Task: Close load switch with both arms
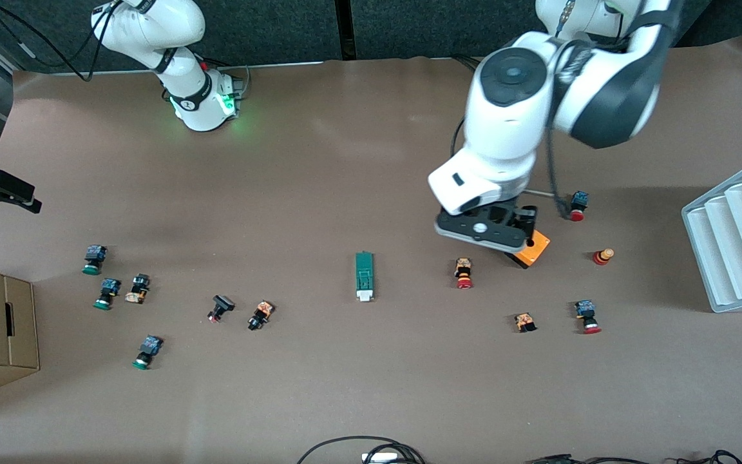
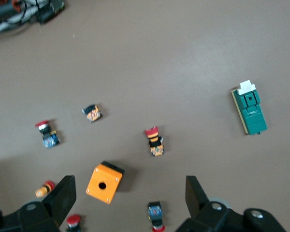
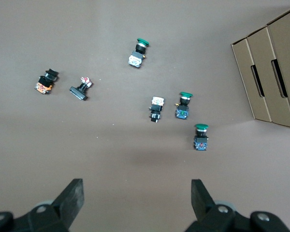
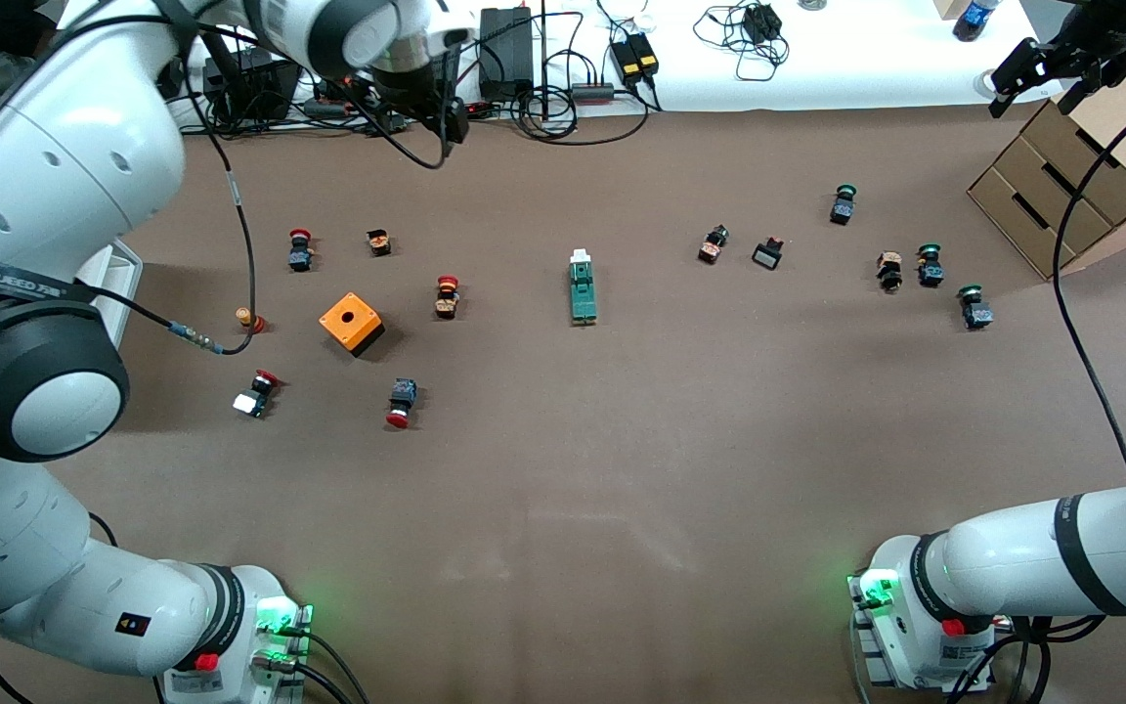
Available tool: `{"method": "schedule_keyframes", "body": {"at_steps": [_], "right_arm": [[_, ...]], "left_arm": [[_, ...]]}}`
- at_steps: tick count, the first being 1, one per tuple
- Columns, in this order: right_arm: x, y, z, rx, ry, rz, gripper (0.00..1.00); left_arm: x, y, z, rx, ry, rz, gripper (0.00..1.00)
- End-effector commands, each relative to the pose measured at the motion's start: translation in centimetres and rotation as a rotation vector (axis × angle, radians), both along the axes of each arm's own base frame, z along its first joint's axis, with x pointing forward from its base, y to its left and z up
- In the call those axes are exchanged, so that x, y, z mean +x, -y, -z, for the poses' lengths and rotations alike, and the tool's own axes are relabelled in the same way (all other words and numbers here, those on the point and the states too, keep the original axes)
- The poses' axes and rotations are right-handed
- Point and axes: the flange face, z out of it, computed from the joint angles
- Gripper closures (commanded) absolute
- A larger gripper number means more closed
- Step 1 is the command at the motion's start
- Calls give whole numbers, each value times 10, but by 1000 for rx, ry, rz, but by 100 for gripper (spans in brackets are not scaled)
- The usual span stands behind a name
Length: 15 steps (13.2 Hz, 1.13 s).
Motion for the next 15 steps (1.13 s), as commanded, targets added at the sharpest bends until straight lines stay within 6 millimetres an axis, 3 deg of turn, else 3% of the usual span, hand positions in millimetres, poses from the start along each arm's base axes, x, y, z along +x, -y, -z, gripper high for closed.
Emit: {"method": "schedule_keyframes", "body": {"at_steps": [1, 7, 10, 11, 13, 15], "right_arm": [[6, 0, -4, -37, 6, -13, 0], [7, -2, -5, -37, 14, -16, 0], [8, -2, -5, -38, 20, -16, 0], [8, -1, -5, -39, 21, -15, 0], [9, -2, -4, -39, 20, -16, 0], [9, -1, -4, -39, 21, -15, 0]], "left_arm": [[5, -43, -19, -48, -57, -72, 0], [26, -136, -33, -68, -105, -231, 0], [32, -154, -32, -61, -103, -220, 0], [38, -173, -31, -69, -106, -235, 0], [34, -193, -36, -60, -100, -230, 0], [13, -221, -30, -71, -91, -259, 0]]}}
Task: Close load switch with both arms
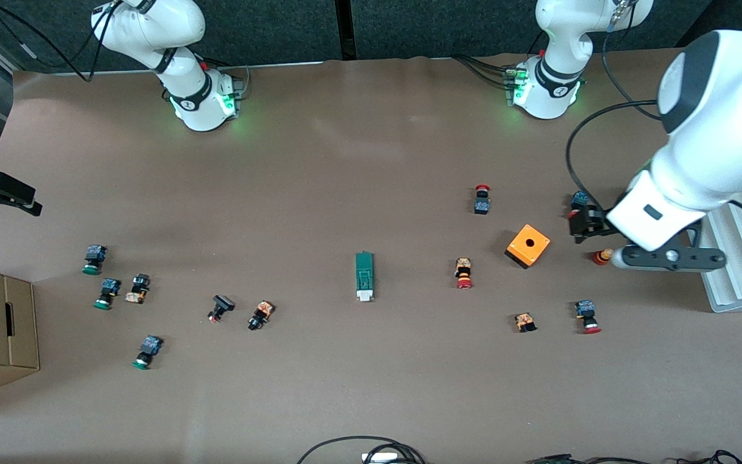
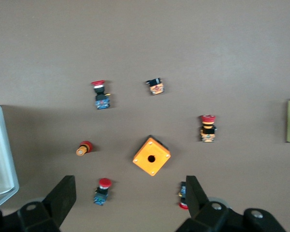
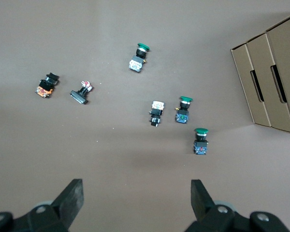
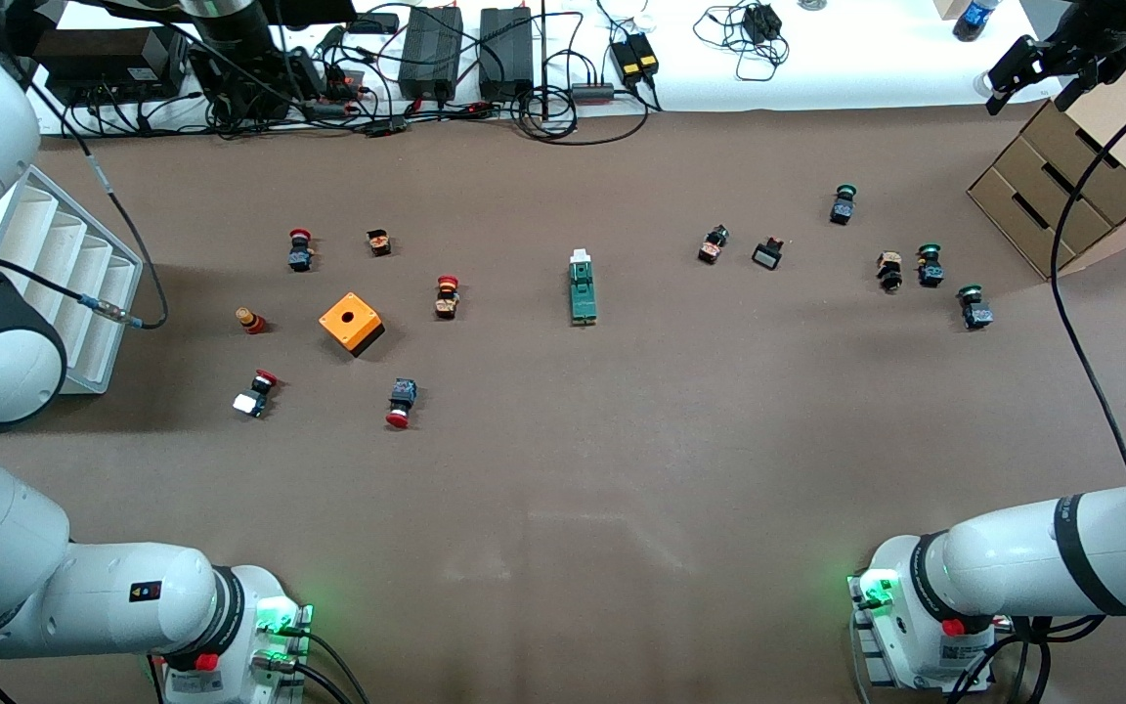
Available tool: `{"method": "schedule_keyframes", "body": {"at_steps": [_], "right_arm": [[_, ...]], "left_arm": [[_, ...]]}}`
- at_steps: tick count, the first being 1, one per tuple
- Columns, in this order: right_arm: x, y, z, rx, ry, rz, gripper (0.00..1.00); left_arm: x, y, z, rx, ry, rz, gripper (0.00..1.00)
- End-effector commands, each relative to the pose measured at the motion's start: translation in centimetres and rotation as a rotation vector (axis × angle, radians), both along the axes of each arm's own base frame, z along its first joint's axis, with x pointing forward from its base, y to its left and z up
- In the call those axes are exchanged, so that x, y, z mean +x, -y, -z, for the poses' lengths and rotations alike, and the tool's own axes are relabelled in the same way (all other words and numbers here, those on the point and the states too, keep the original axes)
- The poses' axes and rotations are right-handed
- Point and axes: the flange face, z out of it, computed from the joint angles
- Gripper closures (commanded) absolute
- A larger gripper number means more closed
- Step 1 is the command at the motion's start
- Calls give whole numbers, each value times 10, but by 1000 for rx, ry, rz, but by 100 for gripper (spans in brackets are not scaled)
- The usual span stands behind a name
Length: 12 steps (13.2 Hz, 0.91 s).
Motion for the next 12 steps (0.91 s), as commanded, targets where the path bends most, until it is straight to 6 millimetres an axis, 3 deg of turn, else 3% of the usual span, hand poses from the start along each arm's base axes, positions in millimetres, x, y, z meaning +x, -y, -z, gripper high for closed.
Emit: {"method": "schedule_keyframes", "body": {"at_steps": [1, 3, 4, 12], "right_arm": [[6, 1, -5, -36, 9, -12, 0], [6, 1, -5, -36, 9, -12, 0], [6, 1, -5, -36, 9, -12, 0], [6, 1, -5, -36, 10, -12, 0]], "left_arm": [[-45, -39, 5, -43, 33, -7, 0], [-68, -63, 25, -44, 66, 24, 0], [-70, -63, 25, -43, 63, 19, 0], [-57, -70, 6, -42, 18, -9, 0]]}}
